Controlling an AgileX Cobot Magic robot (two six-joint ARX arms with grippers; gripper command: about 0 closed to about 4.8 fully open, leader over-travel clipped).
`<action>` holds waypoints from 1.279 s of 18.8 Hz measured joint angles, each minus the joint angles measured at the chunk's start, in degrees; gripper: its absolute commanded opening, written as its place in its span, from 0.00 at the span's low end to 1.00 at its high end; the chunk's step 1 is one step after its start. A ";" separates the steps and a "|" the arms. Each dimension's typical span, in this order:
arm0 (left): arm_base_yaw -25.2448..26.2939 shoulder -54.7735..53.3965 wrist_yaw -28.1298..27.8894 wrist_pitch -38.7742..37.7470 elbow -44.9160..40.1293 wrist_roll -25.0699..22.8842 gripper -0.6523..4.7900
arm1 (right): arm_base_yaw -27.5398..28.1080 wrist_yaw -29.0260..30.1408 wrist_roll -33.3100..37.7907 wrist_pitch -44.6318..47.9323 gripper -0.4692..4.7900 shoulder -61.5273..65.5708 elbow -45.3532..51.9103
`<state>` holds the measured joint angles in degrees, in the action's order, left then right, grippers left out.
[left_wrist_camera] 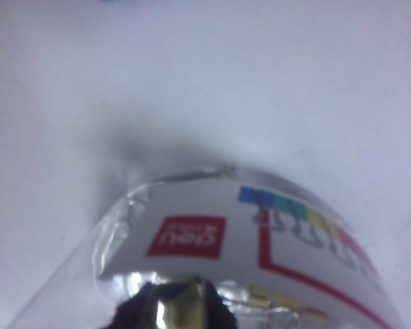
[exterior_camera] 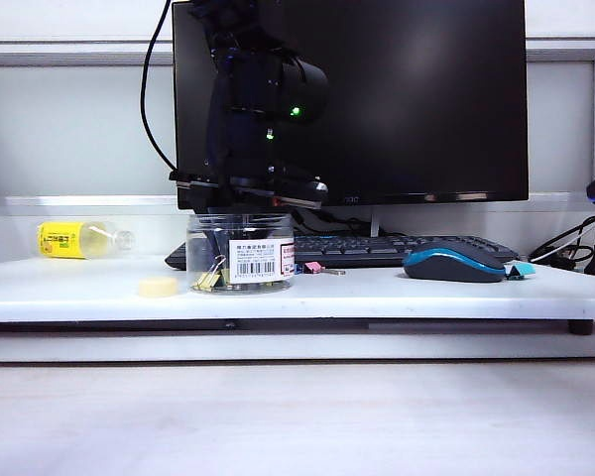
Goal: Take the clips out of the round transparent plastic box and place them on the table.
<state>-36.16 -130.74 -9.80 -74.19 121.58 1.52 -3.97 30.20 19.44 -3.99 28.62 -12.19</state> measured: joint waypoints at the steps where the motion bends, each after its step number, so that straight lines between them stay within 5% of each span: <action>1: 0.00 -0.15 0.00 0.02 0.07 0.00 0.28 | 0.02 -0.17 0.00 0.00 0.13 0.02 0.00; 24: -0.02 1.73 -0.74 -1.53 7.74 1.49 0.26 | 0.02 -0.66 -0.02 0.02 0.13 0.11 0.00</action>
<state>-36.18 -129.01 -10.55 -75.72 129.32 3.01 -3.95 29.54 19.42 -3.97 28.73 -12.19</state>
